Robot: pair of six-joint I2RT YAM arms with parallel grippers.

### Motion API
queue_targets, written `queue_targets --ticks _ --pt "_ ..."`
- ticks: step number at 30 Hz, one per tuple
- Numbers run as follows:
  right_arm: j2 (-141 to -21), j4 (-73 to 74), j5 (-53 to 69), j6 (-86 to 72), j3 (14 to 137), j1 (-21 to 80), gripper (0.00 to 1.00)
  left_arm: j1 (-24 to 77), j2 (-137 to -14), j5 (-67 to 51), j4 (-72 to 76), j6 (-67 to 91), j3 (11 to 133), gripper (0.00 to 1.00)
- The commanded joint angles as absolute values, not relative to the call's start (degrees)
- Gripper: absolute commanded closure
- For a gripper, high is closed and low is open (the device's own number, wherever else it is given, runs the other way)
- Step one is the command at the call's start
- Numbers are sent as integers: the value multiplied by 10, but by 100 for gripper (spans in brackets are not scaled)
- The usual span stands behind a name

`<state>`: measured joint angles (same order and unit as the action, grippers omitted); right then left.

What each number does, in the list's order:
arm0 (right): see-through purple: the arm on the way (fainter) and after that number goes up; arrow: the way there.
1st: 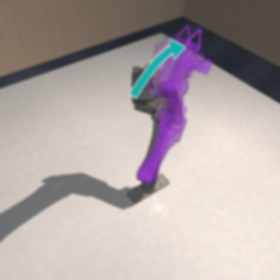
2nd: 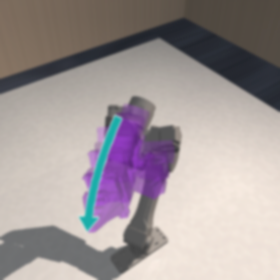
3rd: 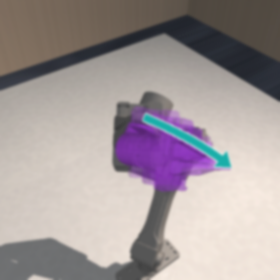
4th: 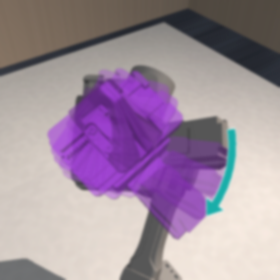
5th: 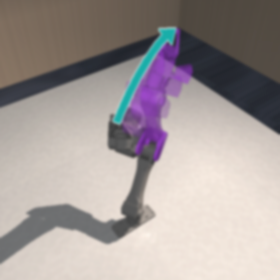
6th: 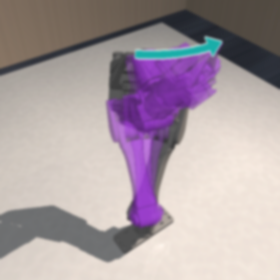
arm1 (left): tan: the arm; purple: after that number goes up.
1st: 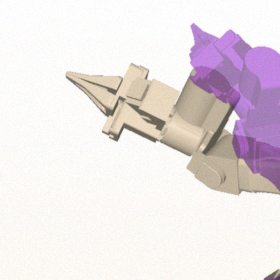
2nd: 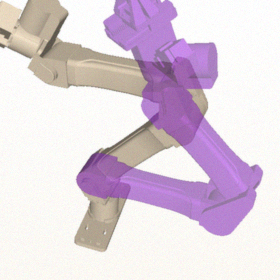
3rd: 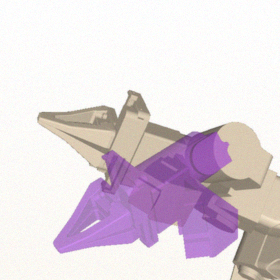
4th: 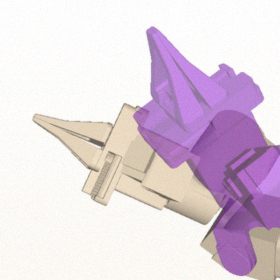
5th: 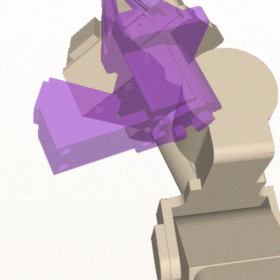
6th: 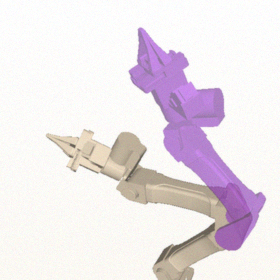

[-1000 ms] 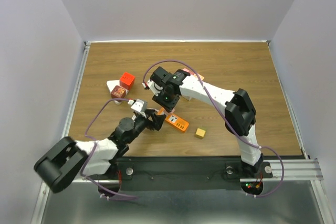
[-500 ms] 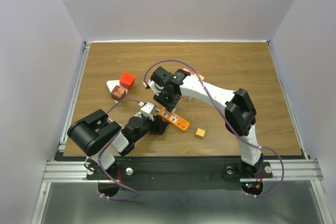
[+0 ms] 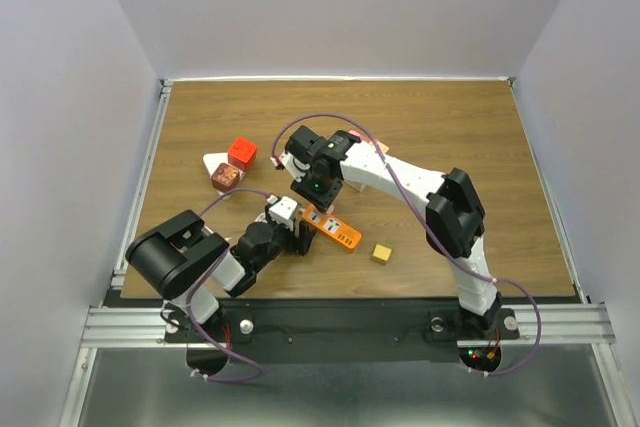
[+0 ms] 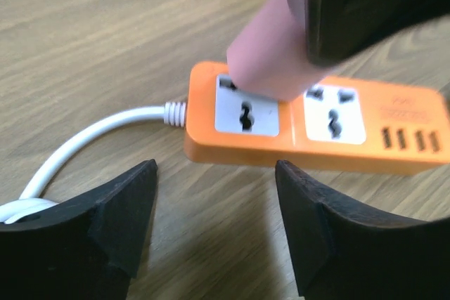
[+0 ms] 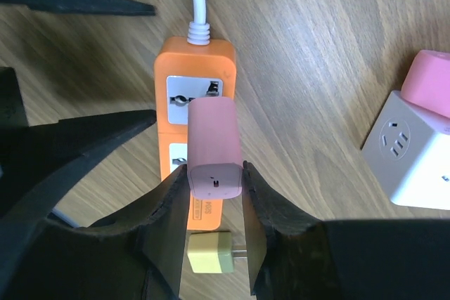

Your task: Insert the plug

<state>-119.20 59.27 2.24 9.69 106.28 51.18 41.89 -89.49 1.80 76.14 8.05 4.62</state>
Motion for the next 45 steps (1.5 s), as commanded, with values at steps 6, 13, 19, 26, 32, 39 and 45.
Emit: queue_targets --ticks 6,13,19,26,32,39,45 --pt "-1253 614 51 128 1135 513 75 414 -999 -80 1101 -14 45 25" --pt "-1294 621 64 147 1173 513 75 414 -1027 -126 1132 -40 43 30" --pt "-1315 621 77 158 1172 513 75 415 -1034 -144 1140 -48 46 31" --pt "-1296 594 69 133 1097 514 78 414 -1036 -134 1140 -48 44 31" --pt "-1281 541 54 110 1049 514 81 415 -1033 -145 1138 -46 44 31" --pt "-1291 519 50 98 1024 516 84 414 -1034 -142 1126 -47 48 31" --pt "-1270 492 55 84 988 516 83 414 -1031 -140 1105 -47 58 32"
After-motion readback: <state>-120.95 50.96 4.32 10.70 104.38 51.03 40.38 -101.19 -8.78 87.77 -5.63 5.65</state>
